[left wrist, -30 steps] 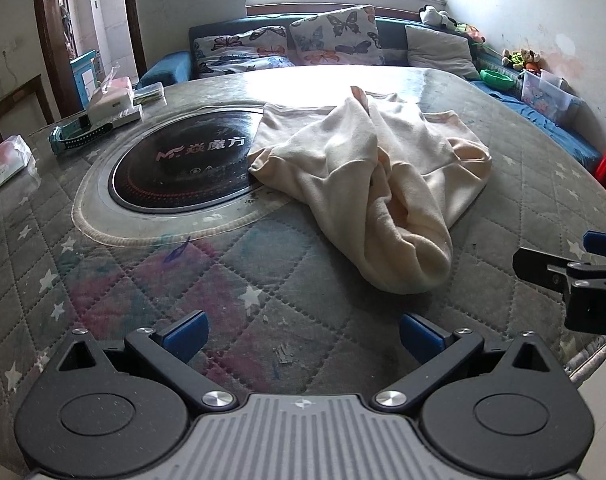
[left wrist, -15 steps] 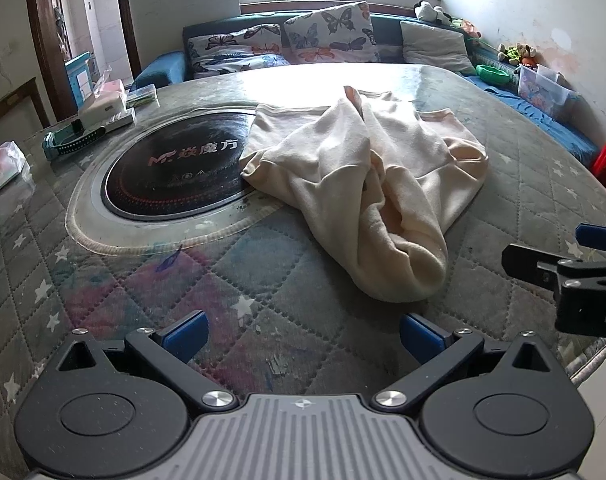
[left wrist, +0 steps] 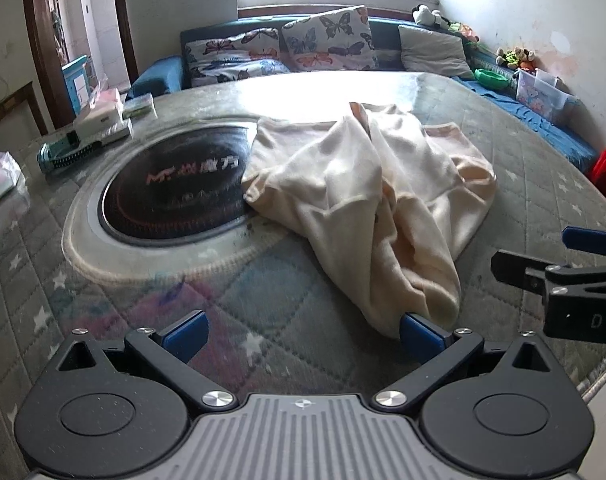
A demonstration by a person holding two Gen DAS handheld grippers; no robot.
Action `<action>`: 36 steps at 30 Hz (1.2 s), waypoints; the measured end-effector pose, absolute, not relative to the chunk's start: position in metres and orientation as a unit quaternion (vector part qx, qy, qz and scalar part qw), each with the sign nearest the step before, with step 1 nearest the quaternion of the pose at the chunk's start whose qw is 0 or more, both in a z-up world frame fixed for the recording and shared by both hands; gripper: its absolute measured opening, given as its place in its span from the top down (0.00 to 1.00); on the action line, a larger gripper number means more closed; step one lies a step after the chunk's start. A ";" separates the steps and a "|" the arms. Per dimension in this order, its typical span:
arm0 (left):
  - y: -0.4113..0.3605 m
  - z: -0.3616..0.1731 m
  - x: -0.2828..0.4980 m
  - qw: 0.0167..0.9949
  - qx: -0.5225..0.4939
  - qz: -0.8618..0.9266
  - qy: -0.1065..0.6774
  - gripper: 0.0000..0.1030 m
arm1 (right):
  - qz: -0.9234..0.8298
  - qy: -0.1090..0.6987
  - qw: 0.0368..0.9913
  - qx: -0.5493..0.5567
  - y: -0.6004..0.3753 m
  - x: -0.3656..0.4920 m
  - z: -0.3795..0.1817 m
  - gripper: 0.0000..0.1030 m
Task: Fold clothes
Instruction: 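Move both tools toward the crumpled cream shirt, then close the left tool on an edge of the cream shirt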
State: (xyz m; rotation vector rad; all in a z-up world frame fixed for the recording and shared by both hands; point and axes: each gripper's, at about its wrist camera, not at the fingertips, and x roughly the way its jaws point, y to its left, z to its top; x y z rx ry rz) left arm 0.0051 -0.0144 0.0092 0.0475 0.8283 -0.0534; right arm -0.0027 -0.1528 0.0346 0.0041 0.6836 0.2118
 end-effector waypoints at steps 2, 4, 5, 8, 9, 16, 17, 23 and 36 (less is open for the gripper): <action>-0.013 0.014 0.009 0.918 0.028 -0.028 0.395 0.00 | 0.108 0.336 0.936 0.000 -0.152 0.003 0.035 0.05; -0.012 0.019 0.015 0.921 0.034 -0.028 0.387 0.00 | 0.111 0.336 0.935 -0.004 -0.151 0.009 0.036 0.07; -0.011 0.022 0.018 0.922 0.035 -0.028 0.384 0.00 | 0.112 0.336 0.935 -0.005 -0.151 0.012 0.036 0.09; -0.009 0.028 0.029 0.926 0.037 -0.034 0.374 0.00 | 0.116 0.336 0.935 -0.007 -0.151 0.023 0.037 0.10; -0.009 0.030 0.034 0.927 0.038 -0.037 0.371 0.00 | 0.118 0.336 0.935 -0.007 -0.151 0.027 0.037 0.11; -0.011 0.044 0.073 0.936 0.041 -0.060 0.345 0.19 | 0.123 0.337 0.933 0.000 -0.153 0.051 0.040 0.20; -0.011 0.046 0.081 0.936 0.037 -0.064 0.343 0.21 | 0.122 0.337 0.934 0.002 -0.154 0.054 0.040 0.21; -0.015 0.053 0.131 0.936 0.022 -0.091 0.340 0.42 | 0.117 0.335 0.935 0.008 -0.160 0.067 0.040 0.25; -0.026 0.028 0.208 0.921 0.015 -0.139 0.364 0.74 | 0.104 0.343 0.934 0.006 -0.170 0.099 0.035 0.26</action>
